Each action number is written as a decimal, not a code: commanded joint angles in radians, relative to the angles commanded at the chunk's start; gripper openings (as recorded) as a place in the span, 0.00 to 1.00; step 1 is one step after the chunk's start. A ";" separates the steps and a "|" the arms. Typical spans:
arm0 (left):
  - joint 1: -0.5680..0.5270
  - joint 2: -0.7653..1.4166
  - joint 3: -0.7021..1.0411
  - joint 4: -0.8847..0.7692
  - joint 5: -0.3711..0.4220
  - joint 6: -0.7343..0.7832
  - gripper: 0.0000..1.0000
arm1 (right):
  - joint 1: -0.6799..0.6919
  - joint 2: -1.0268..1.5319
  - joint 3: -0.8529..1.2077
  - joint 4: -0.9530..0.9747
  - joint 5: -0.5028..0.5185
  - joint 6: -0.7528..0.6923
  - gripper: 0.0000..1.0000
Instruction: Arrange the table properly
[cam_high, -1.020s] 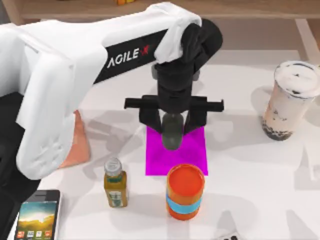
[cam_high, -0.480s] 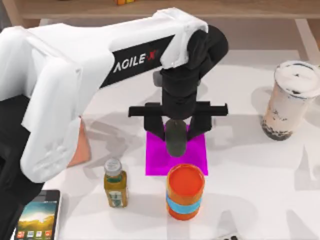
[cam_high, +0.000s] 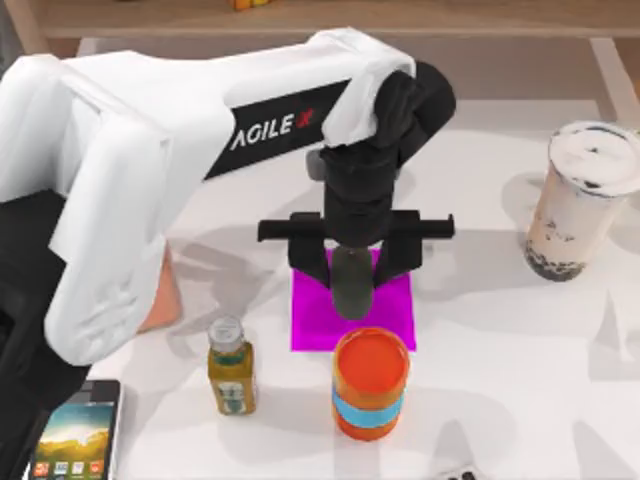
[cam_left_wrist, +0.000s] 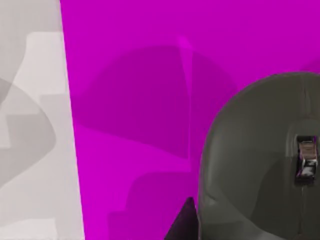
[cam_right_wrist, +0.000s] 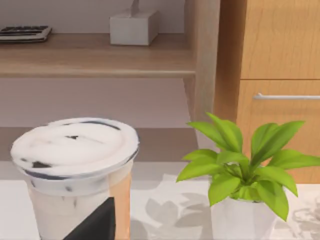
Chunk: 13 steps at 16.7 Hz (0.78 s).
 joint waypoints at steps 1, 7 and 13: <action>0.000 0.000 0.000 0.000 0.000 0.000 0.00 | 0.000 0.000 0.000 0.000 0.000 0.000 1.00; 0.000 0.000 0.000 0.000 0.000 0.000 0.45 | 0.000 0.000 0.000 0.000 0.000 0.000 1.00; 0.000 0.000 0.000 0.000 0.000 0.000 0.90 | 0.000 0.000 0.000 0.000 0.000 0.000 1.00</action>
